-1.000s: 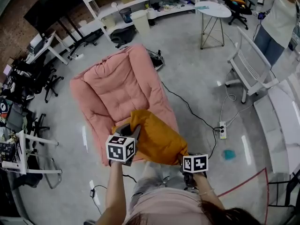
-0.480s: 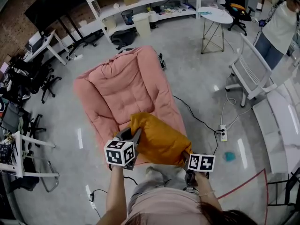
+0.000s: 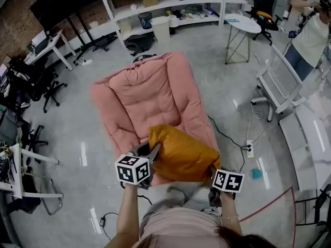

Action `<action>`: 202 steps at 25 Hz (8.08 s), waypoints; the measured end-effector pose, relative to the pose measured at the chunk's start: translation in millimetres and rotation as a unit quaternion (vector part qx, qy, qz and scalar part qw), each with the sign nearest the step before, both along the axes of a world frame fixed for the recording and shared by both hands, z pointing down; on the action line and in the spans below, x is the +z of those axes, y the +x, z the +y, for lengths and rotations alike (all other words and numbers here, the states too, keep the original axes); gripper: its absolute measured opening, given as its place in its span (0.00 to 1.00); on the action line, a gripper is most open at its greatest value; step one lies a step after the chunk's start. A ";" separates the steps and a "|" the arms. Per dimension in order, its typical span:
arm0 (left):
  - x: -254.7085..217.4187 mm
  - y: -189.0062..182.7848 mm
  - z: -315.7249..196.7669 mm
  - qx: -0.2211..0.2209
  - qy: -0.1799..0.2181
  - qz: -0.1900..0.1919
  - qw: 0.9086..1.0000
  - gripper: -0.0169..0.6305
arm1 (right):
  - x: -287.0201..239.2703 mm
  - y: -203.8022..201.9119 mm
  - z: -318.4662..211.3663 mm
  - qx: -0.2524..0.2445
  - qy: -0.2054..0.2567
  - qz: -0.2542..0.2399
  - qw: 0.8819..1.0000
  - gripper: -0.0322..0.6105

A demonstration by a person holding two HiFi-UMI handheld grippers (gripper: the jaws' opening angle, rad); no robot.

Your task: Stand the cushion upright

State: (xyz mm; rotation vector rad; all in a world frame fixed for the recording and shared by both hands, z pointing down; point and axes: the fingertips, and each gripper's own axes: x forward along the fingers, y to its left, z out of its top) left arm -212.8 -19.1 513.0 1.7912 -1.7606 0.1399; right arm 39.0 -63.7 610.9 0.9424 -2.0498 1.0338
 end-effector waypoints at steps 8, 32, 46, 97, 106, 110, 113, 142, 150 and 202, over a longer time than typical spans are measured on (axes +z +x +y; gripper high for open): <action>-1.9 -35.1 30.8 0.011 0.025 0.018 0.999 0.16 | -19.4 -31.3 18.2 0.024 0.042 0.015 0.999 0.19; -13.3 -111.0 96.4 -0.094 0.075 0.045 0.992 0.16 | -77.0 -119.0 21.9 -0.050 0.125 0.001 0.991 0.19; -17.4 -151.8 63.3 -0.140 0.067 0.047 0.987 0.15 | -93.6 -178.5 -44.7 -0.095 0.132 -0.033 0.986 0.19; -27.6 -286.4 -52.4 -0.297 0.077 0.032 0.951 0.14 | -101.7 -389.0 -240.5 -0.239 0.145 -0.094 0.955 0.19; -24.0 -307.7 -75.5 -0.308 0.080 0.032 0.947 0.14 | -94.3 -413.1 -267.0 -0.257 0.129 -0.104 0.952 0.19; -26.2 -316.0 -87.8 -0.309 0.083 0.027 0.947 0.13 | -94.0 -421.6 -279.7 -0.257 0.125 -0.108 0.952 0.19; -28.2 -323.0 -96.4 -0.309 0.082 0.023 0.947 0.13 | -94.5 -429.3 -289.0 -0.260 0.124 -0.110 0.951 0.19; -3.2 -394.4 -131.6 -0.310 0.055 0.025 0.949 0.22 | -71.3 -504.2 -338.8 -0.265 0.155 -0.103 0.946 0.23; -0.8 -404.4 -124.2 -0.313 0.025 0.017 0.949 0.34 | -71.8 -496.6 -346.7 -0.265 0.169 -0.094 0.945 0.36; -108.9 -114.8 137.1 -0.345 0.119 -0.014 0.931 0.09 | -177.1 -230.2 -78.7 -0.246 0.250 -0.153 0.924 0.09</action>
